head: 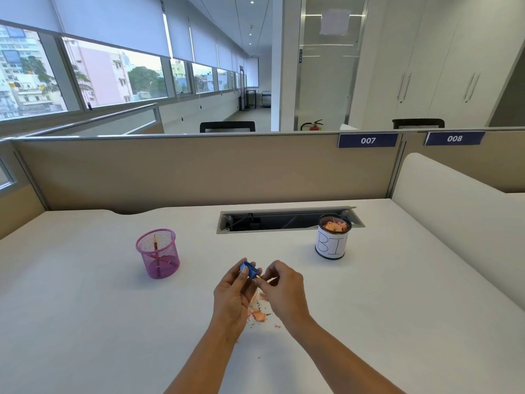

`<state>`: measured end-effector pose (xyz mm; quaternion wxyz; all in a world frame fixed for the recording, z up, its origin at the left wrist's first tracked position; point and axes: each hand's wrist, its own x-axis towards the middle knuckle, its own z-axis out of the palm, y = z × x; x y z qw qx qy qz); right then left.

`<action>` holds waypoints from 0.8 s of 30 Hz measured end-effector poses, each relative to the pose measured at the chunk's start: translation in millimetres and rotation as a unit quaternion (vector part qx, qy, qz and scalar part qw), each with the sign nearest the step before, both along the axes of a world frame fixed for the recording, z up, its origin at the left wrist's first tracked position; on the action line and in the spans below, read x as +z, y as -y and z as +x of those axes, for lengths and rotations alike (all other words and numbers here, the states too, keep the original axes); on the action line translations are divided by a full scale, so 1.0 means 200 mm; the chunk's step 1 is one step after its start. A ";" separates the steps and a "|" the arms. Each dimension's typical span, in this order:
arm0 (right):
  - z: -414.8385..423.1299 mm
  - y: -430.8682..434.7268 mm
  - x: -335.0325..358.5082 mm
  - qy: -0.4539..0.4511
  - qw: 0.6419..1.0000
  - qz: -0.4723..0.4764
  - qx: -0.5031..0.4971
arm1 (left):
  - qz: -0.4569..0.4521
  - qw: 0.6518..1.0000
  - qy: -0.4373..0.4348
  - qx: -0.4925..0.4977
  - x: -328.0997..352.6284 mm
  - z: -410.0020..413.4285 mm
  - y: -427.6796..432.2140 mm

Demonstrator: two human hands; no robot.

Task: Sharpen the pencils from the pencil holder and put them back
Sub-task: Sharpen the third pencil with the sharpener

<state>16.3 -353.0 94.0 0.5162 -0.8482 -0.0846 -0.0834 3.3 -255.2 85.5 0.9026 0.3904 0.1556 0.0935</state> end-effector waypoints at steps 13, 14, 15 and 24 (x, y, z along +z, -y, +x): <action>0.00 0.04 -0.04 0.161 0.955 -0.247 0.023 | 0.081 0.994 -0.016 0.066 0.00 0.02 0.01; -0.02 0.03 -0.04 0.169 0.946 -0.276 0.015 | 0.102 0.992 -0.015 0.077 0.01 0.02 0.03; -0.03 0.01 -0.03 0.175 0.940 -0.293 0.006 | 0.116 0.989 -0.013 0.086 0.01 0.01 0.05; -0.04 -0.03 0.10 -0.072 0.996 -0.052 0.017 | 0.083 0.996 0.040 0.021 0.09 0.02 0.06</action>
